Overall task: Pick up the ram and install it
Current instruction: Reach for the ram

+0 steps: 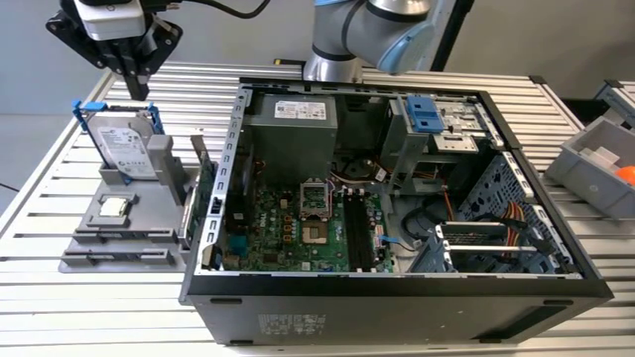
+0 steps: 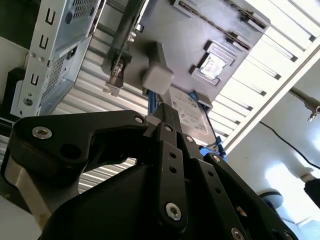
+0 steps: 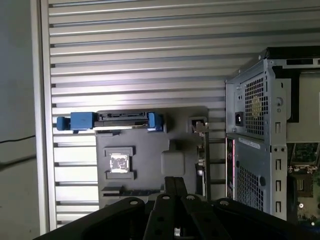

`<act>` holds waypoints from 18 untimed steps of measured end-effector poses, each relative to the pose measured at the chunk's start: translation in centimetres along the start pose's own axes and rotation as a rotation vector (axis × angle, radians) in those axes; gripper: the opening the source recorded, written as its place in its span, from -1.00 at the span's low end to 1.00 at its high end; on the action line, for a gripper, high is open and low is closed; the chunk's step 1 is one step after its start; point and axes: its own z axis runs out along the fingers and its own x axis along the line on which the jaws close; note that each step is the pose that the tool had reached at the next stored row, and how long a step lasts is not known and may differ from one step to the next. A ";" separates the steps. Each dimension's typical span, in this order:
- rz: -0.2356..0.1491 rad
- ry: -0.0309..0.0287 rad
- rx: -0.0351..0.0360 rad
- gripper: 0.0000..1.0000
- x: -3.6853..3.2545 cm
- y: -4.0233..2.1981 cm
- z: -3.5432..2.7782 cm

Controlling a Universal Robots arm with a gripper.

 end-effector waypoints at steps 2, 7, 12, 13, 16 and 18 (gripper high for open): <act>-0.003 0.0001 0.0001 -1.00 0.23 -0.01 0.01; -0.007 0.0004 0.0004 -1.00 0.95 -0.03 0.05; -0.009 0.0011 0.0006 -1.00 1.78 -0.02 0.09; -0.010 0.0012 0.0006 -1.00 1.94 -0.02 0.10; -0.011 0.0018 0.0007 -1.00 2.42 -0.01 0.13; -0.012 0.0021 0.0008 -1.00 2.73 -0.01 0.15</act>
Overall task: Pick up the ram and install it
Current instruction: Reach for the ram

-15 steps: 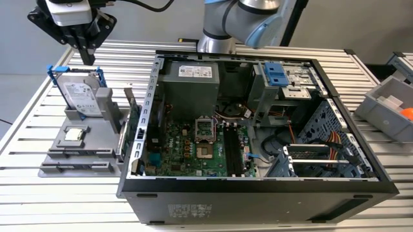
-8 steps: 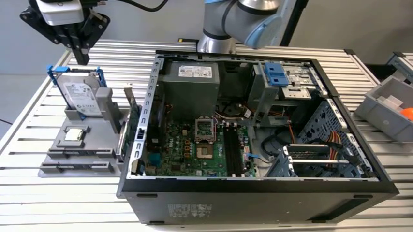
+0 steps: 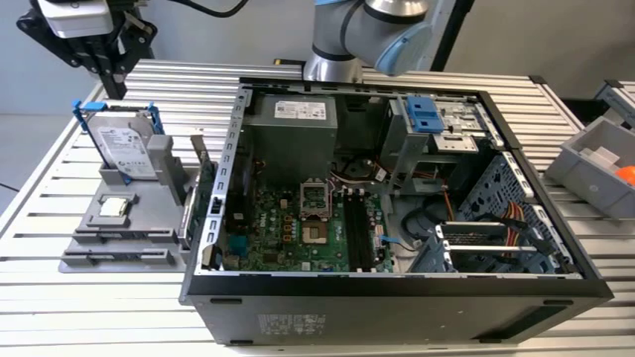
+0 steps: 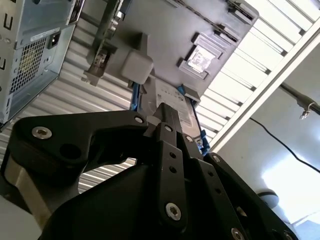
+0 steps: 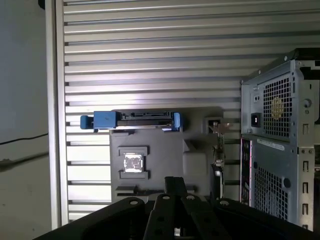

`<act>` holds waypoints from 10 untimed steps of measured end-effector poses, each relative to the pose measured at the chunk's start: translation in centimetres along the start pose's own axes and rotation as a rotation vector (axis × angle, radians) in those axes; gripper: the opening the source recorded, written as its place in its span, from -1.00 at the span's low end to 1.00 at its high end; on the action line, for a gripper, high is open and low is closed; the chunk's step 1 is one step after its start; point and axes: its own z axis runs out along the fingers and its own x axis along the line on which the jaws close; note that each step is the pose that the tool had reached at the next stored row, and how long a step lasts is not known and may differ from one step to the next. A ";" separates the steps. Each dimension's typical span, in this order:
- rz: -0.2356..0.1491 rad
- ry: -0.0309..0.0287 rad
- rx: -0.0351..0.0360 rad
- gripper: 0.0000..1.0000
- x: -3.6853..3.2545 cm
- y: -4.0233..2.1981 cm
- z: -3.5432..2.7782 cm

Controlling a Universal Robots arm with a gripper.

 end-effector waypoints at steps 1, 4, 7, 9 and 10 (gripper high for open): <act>0.000 0.0002 0.0000 -1.00 0.15 0.00 0.01; -0.002 0.0006 0.0001 -1.00 0.62 -0.01 0.03; -0.008 0.0009 0.0004 -1.00 1.05 -0.01 0.06; -0.019 0.0014 0.0011 -1.00 1.25 0.00 0.07; -0.026 0.0016 0.0014 -1.00 1.31 0.01 0.08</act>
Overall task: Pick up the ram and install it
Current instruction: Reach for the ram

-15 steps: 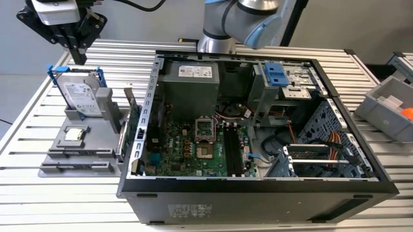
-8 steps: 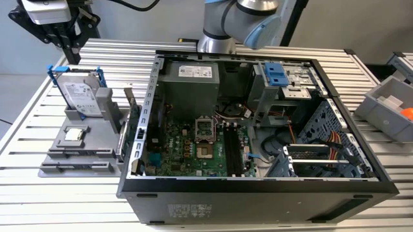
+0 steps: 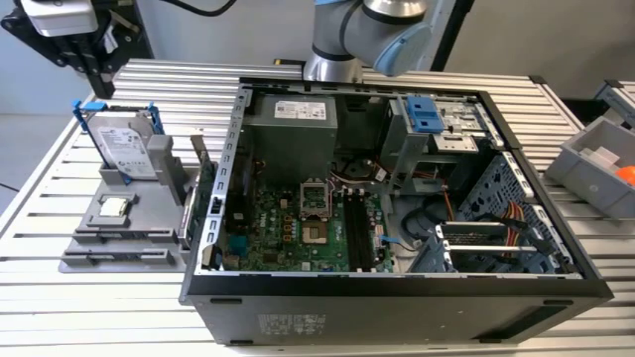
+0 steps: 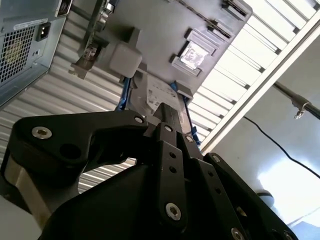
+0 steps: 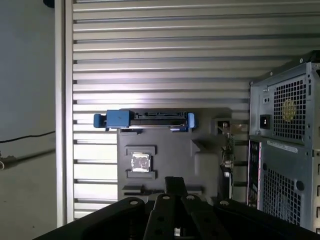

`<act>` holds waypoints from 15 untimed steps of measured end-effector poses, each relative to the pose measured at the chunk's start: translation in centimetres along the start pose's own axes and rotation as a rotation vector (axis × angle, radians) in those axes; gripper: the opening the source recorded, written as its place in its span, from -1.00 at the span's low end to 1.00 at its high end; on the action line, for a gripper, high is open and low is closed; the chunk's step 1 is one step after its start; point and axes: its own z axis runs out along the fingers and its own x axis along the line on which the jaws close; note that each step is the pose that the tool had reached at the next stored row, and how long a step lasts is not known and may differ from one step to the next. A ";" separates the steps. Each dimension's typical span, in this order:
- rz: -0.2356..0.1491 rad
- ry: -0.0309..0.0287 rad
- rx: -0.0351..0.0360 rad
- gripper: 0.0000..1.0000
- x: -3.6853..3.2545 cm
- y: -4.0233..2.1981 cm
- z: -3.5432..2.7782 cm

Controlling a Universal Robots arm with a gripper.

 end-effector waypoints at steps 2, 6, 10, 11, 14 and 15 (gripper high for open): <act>-0.015 0.0007 0.0009 -1.00 0.12 0.01 0.01; -0.044 0.0021 0.0026 -1.00 0.32 0.04 0.01; -0.045 -0.0037 0.0043 -1.00 0.43 0.05 0.09; -0.045 -0.0122 0.0060 -1.00 0.44 0.04 0.15; -0.046 -0.0396 0.0140 -1.00 0.50 0.07 0.27; -0.046 -0.0476 0.0171 -1.00 0.56 0.09 0.29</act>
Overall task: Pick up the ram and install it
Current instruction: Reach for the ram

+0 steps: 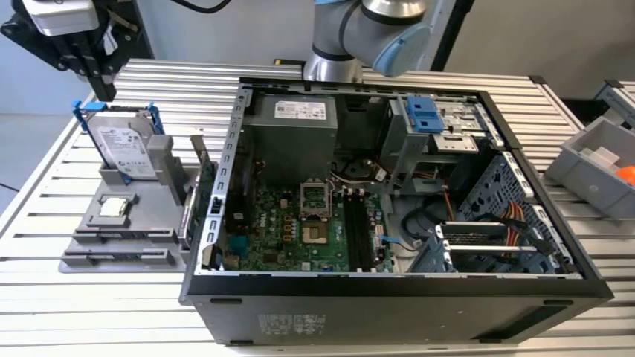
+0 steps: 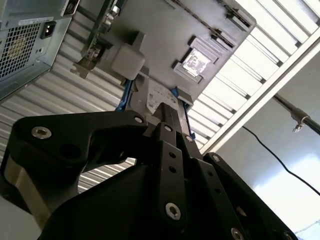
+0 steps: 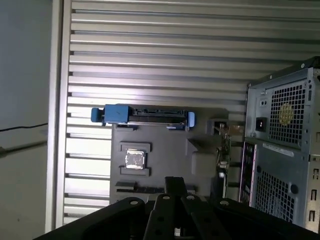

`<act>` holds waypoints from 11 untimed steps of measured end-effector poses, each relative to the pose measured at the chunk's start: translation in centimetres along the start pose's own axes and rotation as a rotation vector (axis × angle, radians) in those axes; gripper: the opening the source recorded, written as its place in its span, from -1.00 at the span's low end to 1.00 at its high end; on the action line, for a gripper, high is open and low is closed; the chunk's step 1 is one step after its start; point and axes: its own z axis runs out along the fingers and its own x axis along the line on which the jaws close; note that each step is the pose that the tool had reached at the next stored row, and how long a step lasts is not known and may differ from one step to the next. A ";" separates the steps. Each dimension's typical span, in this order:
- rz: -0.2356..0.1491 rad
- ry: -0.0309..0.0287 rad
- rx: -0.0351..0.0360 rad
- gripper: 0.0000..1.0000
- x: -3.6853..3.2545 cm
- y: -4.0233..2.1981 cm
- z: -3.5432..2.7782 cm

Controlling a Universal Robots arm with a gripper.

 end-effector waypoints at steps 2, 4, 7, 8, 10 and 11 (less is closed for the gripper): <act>0.000 -0.0088 0.0028 -1.00 0.15 0.10 0.00; 0.000 -0.0098 0.0028 -1.00 0.28 0.15 0.01; 0.000 -0.0098 0.0028 -1.00 0.44 0.16 0.01; 0.000 -0.0099 0.0028 -1.00 0.46 0.16 0.01; 0.000 -0.0099 0.0028 -1.00 0.46 0.17 0.01; 0.000 -0.0099 0.0028 -1.00 0.47 0.17 0.01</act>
